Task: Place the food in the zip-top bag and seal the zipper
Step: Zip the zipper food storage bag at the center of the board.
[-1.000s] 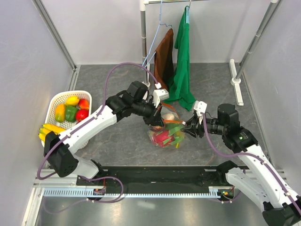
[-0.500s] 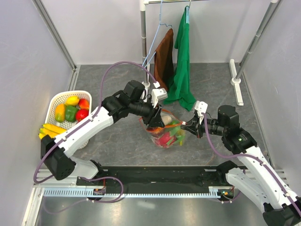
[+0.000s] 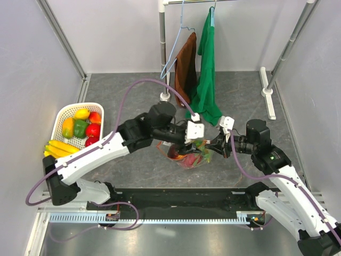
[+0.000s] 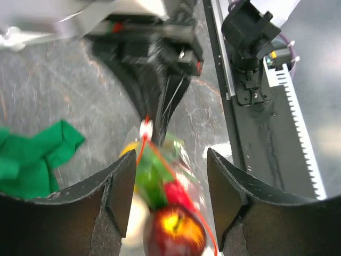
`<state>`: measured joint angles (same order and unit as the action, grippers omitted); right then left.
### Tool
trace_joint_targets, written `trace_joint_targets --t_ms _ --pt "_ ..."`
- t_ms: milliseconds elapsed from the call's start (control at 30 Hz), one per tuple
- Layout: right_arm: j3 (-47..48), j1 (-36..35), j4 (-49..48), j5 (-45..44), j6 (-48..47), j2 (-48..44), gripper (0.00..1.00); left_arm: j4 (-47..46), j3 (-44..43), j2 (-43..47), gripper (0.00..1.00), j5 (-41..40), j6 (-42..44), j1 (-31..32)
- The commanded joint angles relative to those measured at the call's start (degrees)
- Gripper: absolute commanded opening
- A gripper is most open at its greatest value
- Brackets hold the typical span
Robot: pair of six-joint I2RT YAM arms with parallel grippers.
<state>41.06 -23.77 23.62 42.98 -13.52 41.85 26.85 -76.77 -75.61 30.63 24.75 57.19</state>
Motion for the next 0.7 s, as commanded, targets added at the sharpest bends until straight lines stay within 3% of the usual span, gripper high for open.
trace_joint_targets --t_ms 0,133,500,667 --pt "3.3 0.0 -1.3 2.7 -0.4 -1.3 0.0 -7.6 -1.5 -3.4 0.63 -4.2 7.7 2.4" --pt "3.2 0.1 0.2 2.7 0.2 -3.3 0.0 -11.6 0.0 -4.5 0.62 -2.9 10.1 3.0" --pt "3.1 0.0 0.7 2.6 0.0 -4.9 0.0 -9.7 -1.7 -9.3 0.52 -1.5 8.8 3.4" --pt "3.2 0.0 1.0 2.0 0.0 -5.4 0.0 -7.9 -2.7 -9.9 0.34 -0.7 8.7 3.4"
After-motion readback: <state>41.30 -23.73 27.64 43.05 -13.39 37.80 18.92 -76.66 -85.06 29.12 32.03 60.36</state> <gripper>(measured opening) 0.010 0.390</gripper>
